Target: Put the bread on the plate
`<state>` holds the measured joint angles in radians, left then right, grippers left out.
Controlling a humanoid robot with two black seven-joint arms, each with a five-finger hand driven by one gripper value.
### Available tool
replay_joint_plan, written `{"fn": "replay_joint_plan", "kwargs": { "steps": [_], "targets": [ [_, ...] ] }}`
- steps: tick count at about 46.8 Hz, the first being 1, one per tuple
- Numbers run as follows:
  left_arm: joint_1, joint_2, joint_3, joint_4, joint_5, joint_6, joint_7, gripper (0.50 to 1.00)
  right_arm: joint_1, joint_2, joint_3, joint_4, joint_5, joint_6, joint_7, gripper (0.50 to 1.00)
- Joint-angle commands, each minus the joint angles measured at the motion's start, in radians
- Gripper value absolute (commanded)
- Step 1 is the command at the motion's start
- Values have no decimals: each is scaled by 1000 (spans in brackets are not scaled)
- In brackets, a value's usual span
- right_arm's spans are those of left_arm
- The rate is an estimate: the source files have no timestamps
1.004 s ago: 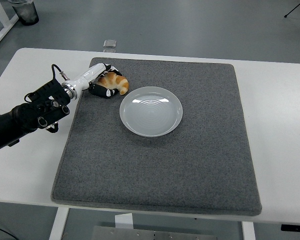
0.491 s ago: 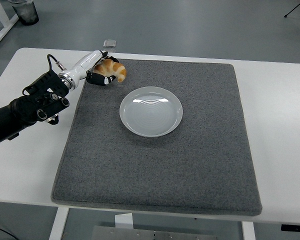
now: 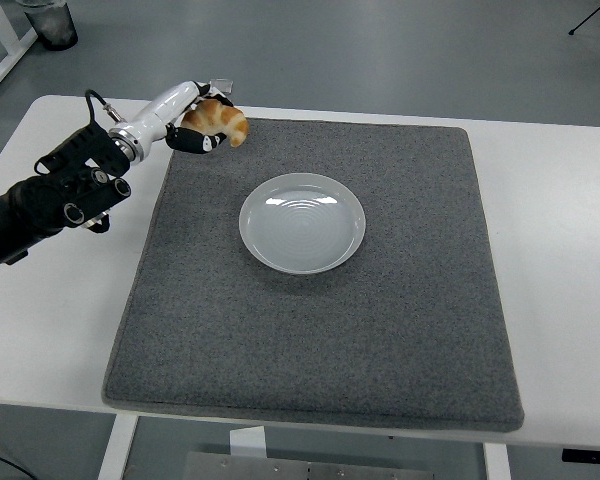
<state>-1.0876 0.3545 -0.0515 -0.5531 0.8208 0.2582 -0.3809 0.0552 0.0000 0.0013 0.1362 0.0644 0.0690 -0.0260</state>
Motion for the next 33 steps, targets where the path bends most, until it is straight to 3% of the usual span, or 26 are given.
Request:
{"fn": "replay_joint_plan", "kwargs": {
  "steps": [1, 18, 24, 33],
  "targets": [
    [-40, 50, 4, -43, 0, -26, 4, 500, 0, 0, -1, -1, 0, 0, 0, 954],
    [-265, 285, 5, -307, -12, -152, 28, 500, 0, 0, 0, 0, 0, 0, 0, 954],
    [-340, 316, 5, -401, -14, -189, 66, 500, 2, 0, 0, 0, 0, 0, 0, 954],
    [-406, 319, 5, -556, -9, -186, 100, 500, 0, 0, 0, -1, 0, 0, 0, 952]
  ]
}}
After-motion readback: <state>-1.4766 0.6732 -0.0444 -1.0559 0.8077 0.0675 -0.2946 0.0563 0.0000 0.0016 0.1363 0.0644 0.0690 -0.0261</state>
